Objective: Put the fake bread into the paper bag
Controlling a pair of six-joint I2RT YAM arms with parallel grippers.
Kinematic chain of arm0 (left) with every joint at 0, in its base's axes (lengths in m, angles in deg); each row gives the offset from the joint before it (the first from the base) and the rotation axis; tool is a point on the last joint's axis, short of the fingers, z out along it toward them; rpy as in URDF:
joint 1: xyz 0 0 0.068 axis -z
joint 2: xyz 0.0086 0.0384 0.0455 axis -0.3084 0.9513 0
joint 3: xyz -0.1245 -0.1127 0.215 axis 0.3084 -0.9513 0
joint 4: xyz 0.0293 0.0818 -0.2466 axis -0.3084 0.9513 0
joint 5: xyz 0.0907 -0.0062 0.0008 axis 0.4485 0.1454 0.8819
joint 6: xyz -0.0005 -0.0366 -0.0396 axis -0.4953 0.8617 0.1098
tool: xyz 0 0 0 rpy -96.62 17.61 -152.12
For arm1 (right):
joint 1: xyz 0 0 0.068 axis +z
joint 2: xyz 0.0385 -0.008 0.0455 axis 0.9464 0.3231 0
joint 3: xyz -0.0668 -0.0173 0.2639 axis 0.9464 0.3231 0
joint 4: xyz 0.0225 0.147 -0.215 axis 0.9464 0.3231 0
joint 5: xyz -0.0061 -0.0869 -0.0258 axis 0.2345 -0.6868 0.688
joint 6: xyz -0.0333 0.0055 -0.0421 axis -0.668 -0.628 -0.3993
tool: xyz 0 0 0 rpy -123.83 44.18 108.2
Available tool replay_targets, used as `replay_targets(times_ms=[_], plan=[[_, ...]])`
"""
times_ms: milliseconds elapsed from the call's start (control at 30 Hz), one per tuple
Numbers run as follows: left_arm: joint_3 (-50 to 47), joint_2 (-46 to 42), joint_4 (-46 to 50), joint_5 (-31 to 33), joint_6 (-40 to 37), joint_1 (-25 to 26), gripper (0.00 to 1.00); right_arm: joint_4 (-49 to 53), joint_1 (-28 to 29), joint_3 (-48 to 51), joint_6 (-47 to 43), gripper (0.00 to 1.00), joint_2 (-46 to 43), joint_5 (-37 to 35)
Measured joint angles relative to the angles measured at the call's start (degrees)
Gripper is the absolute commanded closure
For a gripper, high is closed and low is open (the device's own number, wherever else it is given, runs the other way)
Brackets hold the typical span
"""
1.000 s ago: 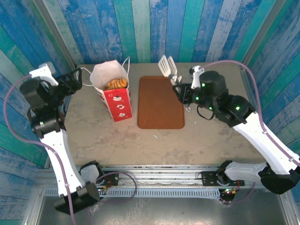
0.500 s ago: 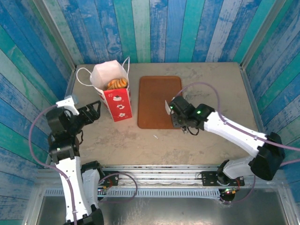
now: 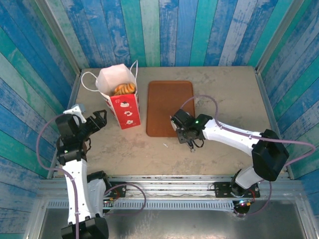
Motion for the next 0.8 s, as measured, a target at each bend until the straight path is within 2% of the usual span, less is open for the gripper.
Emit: replay_targets(times_ms=[233, 467, 633, 800], plan=[[-1.1, 1.1, -2.9, 5.0, 0.5, 0.0, 0.06, -0.9, 0.0, 5.0, 1.7, 0.41, 1.8, 1.5], [-1.7, 4.3, -5.6, 10.8, 1.1, 0.0, 0.06, -1.4, 0.0, 5.0, 2.1, 0.27, 2.6, 1.7], [-1.9, 7.1, -6.5, 14.2, 2.5, 0.0, 0.06, 0.7, 0.0, 2.4, 1.5, 0.16, 1.5, 0.8], [-2.6, 7.4, -8.9, 17.9, 4.7, 0.0, 0.06, 4.2, -0.5, -2.8, 0.4, 0.09, -4.3, -1.8]])
